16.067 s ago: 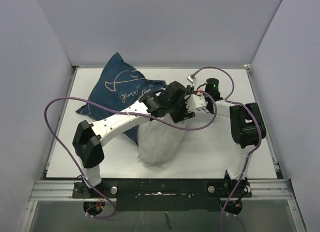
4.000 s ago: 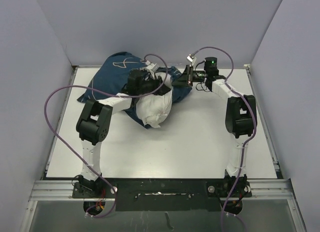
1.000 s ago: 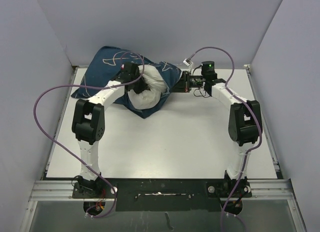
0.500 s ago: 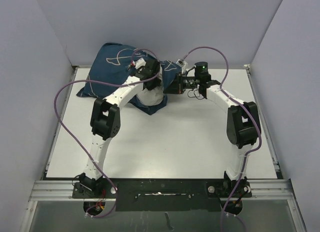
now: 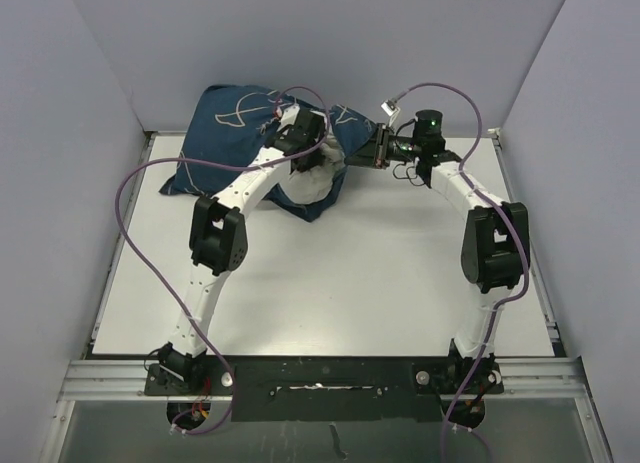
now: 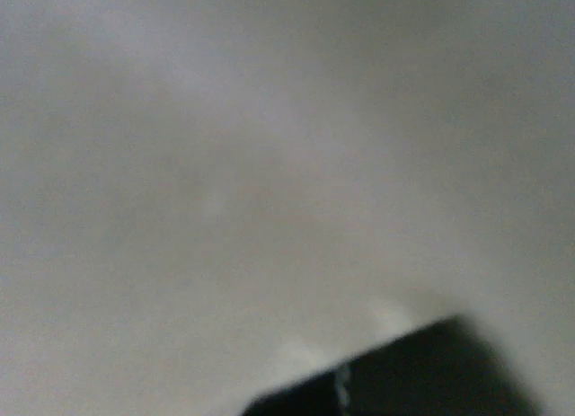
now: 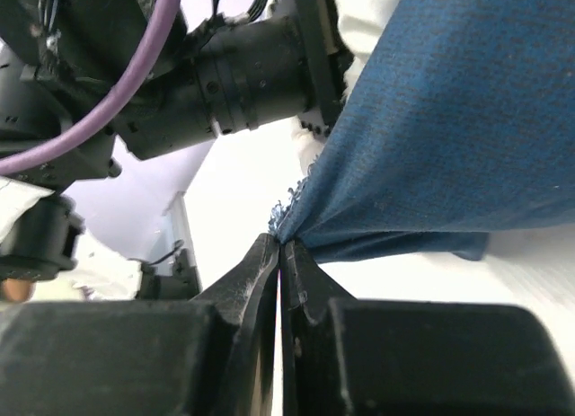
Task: Put the pillow into the pillowcase
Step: Stuff the pillow into the pillowcase.
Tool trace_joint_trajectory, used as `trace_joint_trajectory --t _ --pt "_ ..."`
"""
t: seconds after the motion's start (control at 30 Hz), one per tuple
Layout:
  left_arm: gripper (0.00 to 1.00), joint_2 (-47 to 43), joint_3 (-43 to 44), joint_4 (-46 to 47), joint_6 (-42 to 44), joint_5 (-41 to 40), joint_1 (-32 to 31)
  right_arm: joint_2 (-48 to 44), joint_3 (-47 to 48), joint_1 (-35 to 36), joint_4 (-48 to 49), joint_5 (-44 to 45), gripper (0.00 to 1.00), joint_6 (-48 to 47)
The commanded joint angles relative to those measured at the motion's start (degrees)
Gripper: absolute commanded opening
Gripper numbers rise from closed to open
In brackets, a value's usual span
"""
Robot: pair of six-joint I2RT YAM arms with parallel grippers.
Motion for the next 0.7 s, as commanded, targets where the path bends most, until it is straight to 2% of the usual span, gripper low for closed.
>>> trace_joint_trajectory --t 0.0,0.1,0.17,0.2,0.27,0.43,0.57,0.67 --pt "0.00 4.14 -1.34 15.86 8.97 -4.32 4.03 -5.96 14.12 1.21 -37.30 -5.83 0.00 -26.55" --pt "0.00 1.03 -8.76 26.05 14.72 7.96 2.97 -3.79 15.25 0.80 -35.97 -3.73 0.00 -25.99" --pt "0.00 -1.70 -15.69 34.84 18.00 19.25 2.80 -2.45 17.15 0.79 -38.48 -0.24 0.02 -28.94" --pt "0.00 -3.66 -19.72 39.65 19.47 24.71 2.88 -1.67 18.40 0.62 -40.83 2.52 0.03 -30.97" --pt "0.00 -5.65 -25.09 46.91 19.95 30.46 2.65 0.22 20.18 -0.47 -43.52 6.92 0.10 -34.63" --pt "0.00 -6.29 -26.07 46.86 21.80 33.87 1.35 2.45 21.41 -4.42 -46.71 11.61 0.21 -39.61" --pt "0.00 -6.02 -25.56 47.11 20.98 33.57 1.13 -1.53 17.44 -7.58 -46.38 10.04 0.40 -43.28" --pt "0.00 -5.41 -24.74 46.73 20.71 33.65 1.33 -3.91 12.49 -9.22 -43.10 9.22 0.58 -42.48"
